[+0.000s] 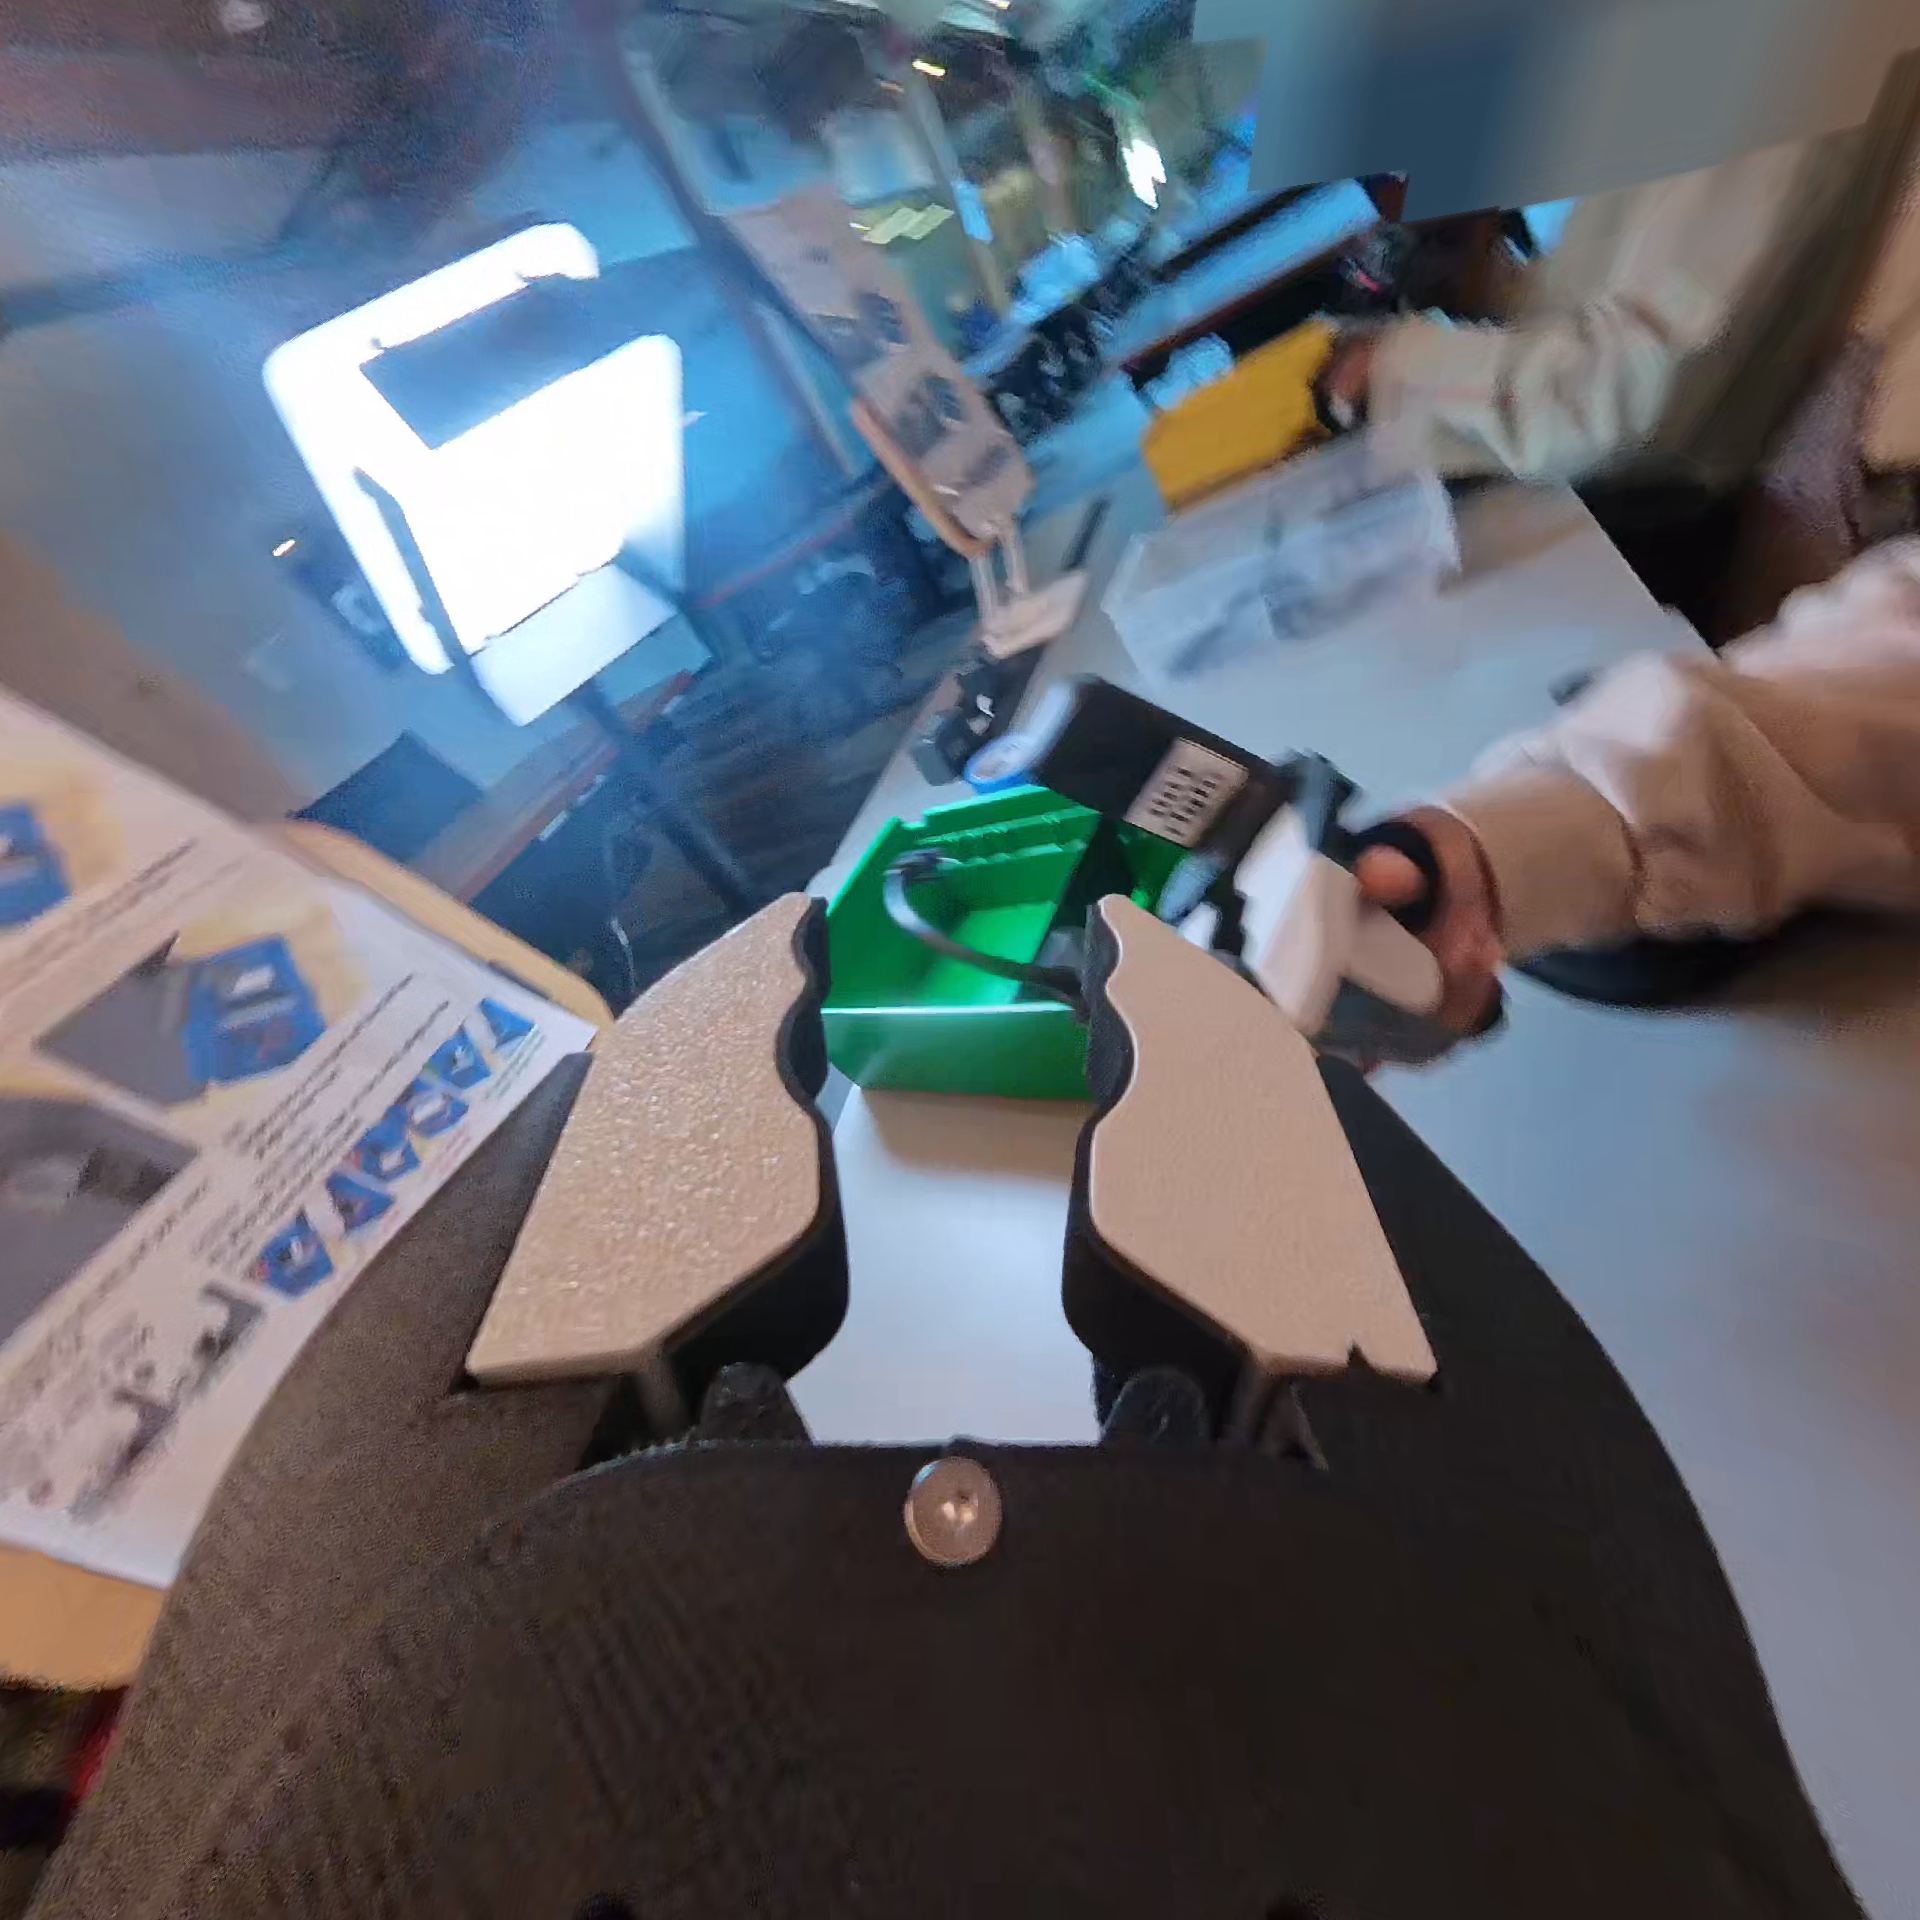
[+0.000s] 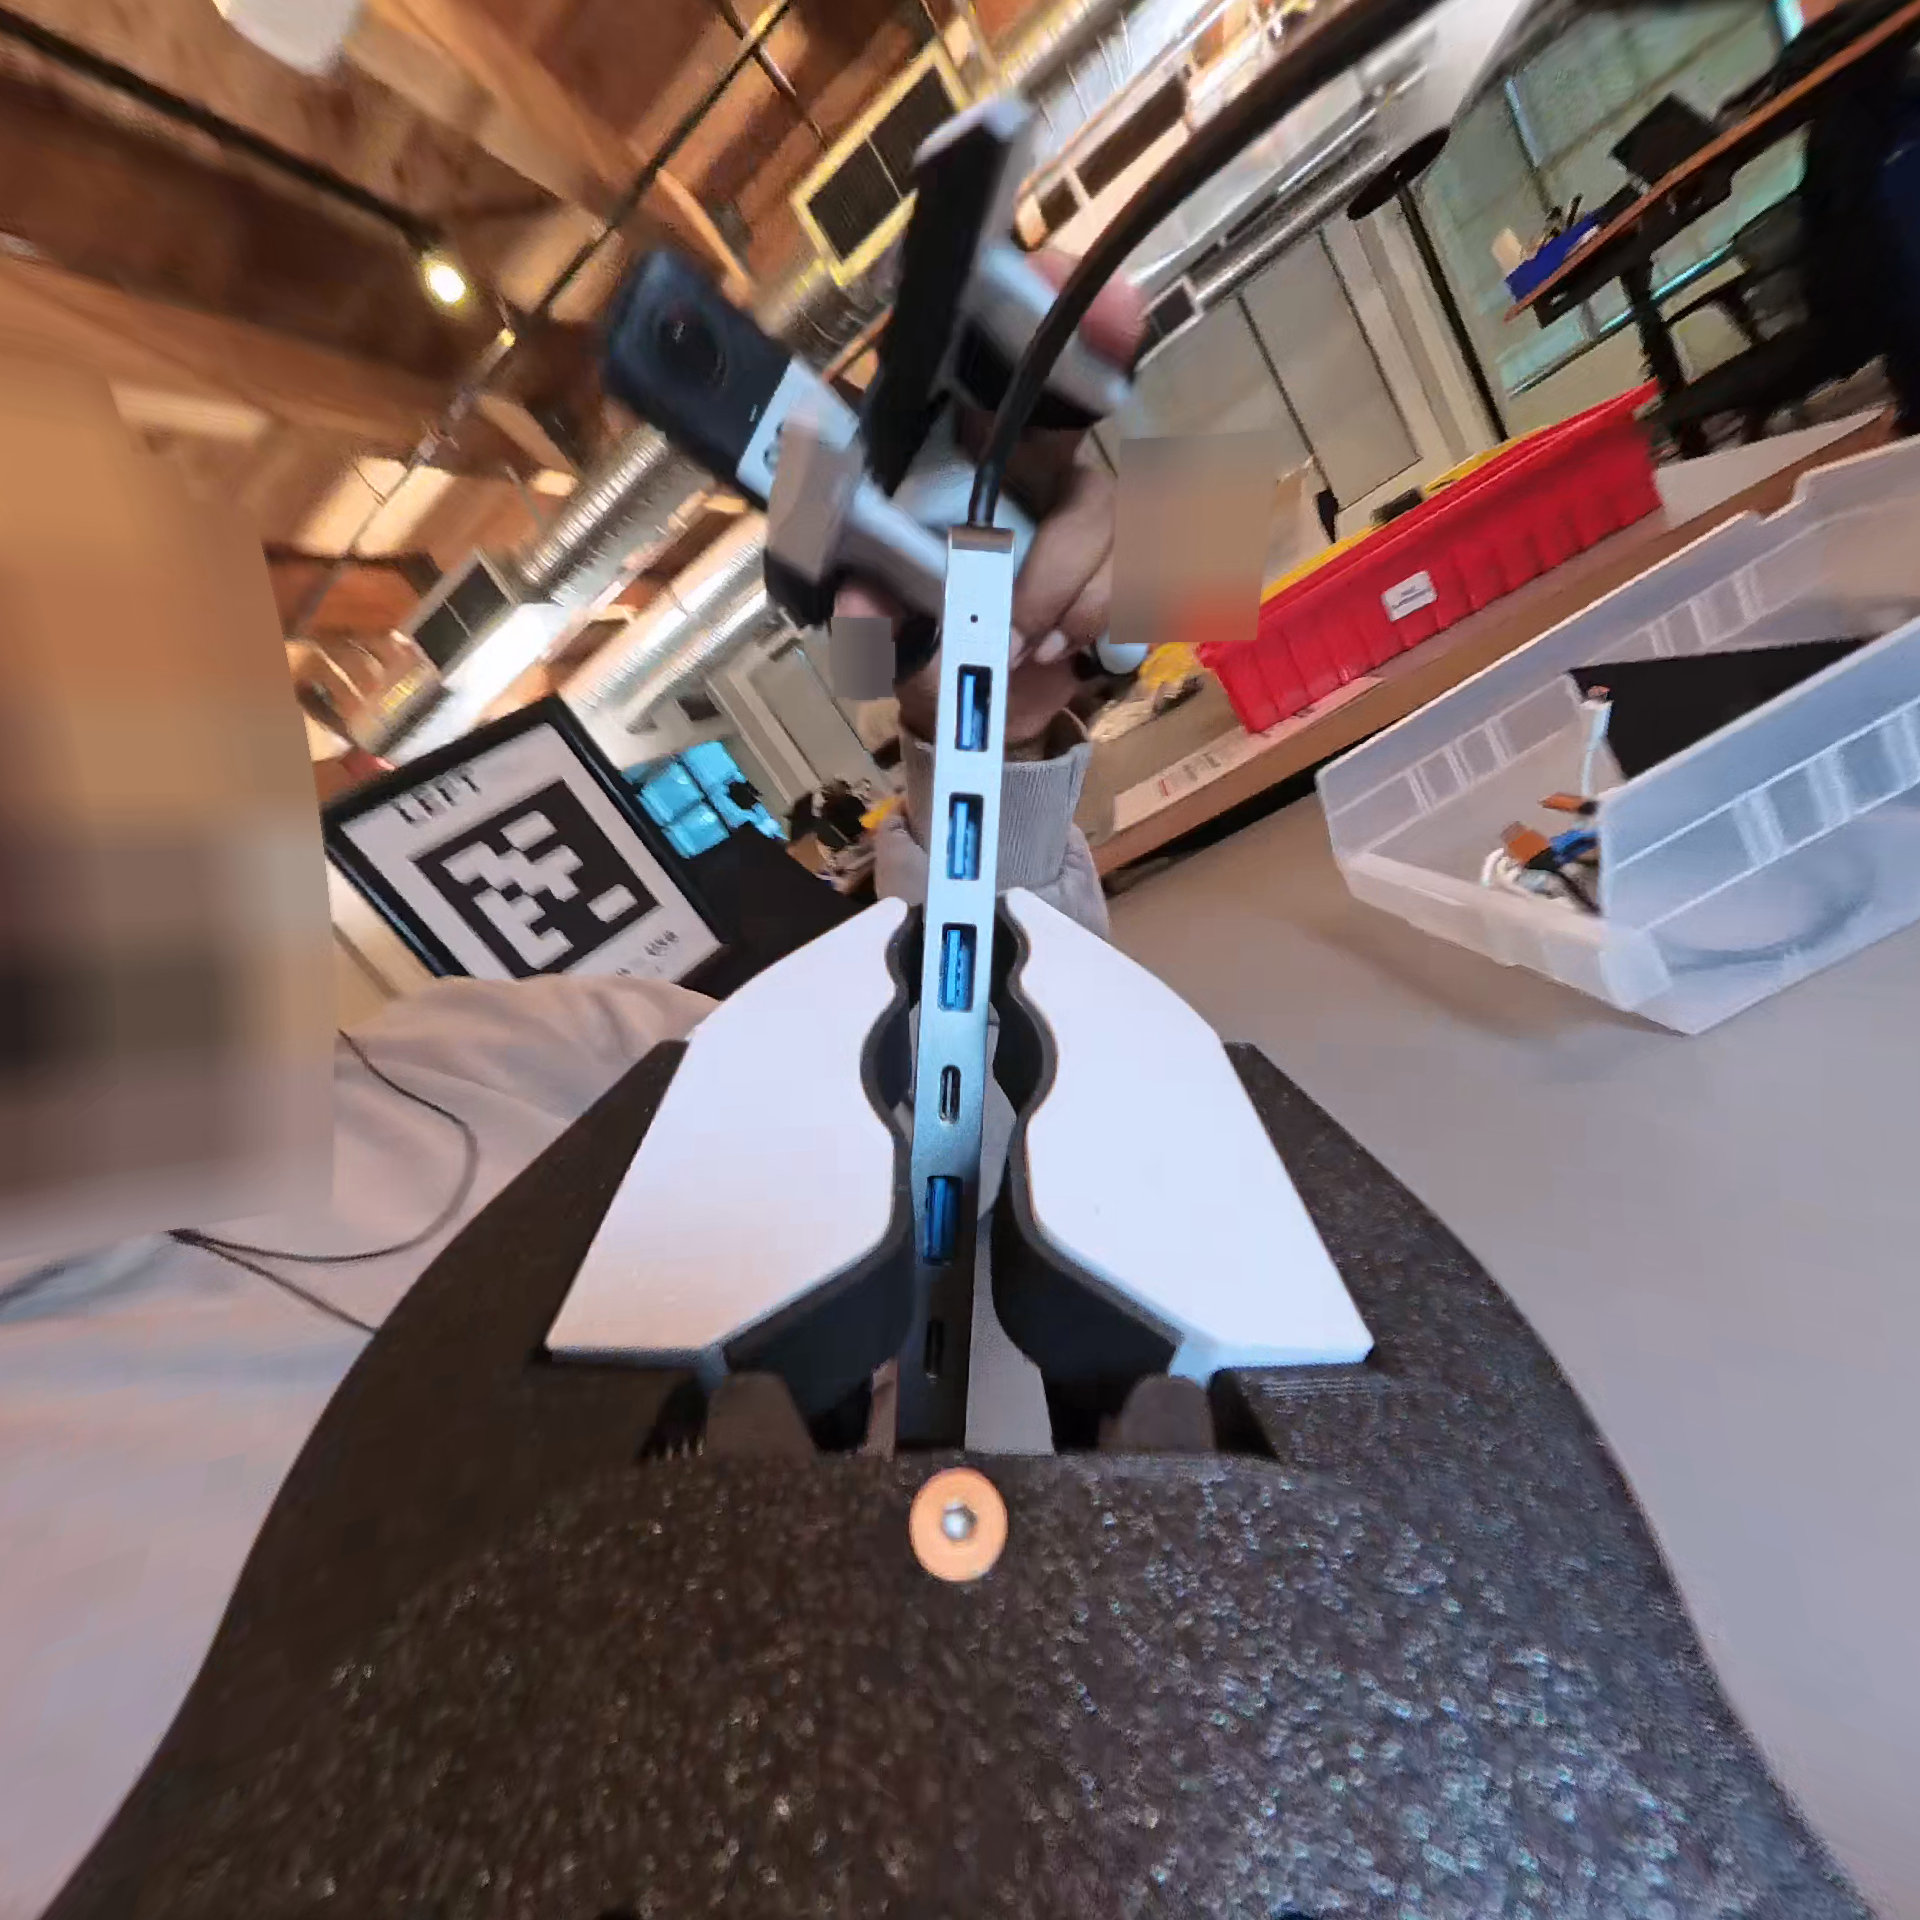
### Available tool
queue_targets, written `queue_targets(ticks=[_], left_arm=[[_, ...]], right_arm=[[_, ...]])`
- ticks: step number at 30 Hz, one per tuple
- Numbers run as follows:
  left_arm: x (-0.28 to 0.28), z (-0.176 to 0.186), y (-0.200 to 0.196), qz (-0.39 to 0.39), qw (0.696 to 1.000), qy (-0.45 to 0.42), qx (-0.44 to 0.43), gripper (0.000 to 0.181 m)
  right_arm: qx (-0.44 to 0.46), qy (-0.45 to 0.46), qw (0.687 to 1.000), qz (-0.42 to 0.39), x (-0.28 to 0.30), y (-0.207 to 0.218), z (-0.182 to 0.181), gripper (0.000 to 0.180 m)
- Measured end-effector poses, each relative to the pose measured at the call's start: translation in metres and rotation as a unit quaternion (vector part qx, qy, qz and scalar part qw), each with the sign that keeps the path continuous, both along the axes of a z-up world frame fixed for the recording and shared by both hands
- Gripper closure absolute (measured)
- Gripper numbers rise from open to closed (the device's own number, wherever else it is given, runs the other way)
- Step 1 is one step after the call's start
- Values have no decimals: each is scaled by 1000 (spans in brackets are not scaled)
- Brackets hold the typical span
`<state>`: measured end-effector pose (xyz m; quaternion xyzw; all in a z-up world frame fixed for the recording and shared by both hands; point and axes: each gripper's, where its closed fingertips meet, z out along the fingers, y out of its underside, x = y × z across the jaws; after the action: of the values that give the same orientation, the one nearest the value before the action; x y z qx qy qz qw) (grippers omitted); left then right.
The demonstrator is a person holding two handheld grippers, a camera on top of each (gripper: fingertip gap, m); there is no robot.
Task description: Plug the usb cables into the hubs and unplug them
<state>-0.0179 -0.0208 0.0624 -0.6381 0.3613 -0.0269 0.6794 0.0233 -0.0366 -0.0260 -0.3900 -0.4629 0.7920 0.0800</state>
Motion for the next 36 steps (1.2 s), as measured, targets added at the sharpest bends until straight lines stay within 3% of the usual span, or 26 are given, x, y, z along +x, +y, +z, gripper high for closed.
queue_targets(ticks=[3,6,9,12,16,19,23,24,27,31,36], left_arm=[[25,-35,-11,-25,979,202,23,140],[20,-71,7,51,912,404,39,146],[21,-89,24,68,876,474,57,142],[24,-94,37,73,852,507,110,153],[24,-95,38,40,903,418,93,162],[19,-89,34,10,949,311,57,164],[9,-75,23,-59,989,134,5,168],[5,-71,21,-75,993,89,-5,170],[-10,-62,20,-124,991,-49,-21,170],[-15,-65,21,-190,966,-172,-42,170],[21,-84,24,-280,926,-241,-86,170]], right_arm=[[-42,-31,999,13,0,9,-3,168],[-59,-52,997,23,0,10,-7,168],[-69,-89,993,26,-3,9,-13,168],[-90,-113,989,33,-5,9,-18,165],[-79,-95,991,51,2,10,-12,149],[-40,-39,996,74,17,5,4,106],[4,48,998,51,39,16,25,111],[24,62,997,38,42,20,26,123],[137,86,984,-76,35,37,19,133],[258,99,937,-213,22,59,10,133],[318,114,898,-280,10,62,4,132]])
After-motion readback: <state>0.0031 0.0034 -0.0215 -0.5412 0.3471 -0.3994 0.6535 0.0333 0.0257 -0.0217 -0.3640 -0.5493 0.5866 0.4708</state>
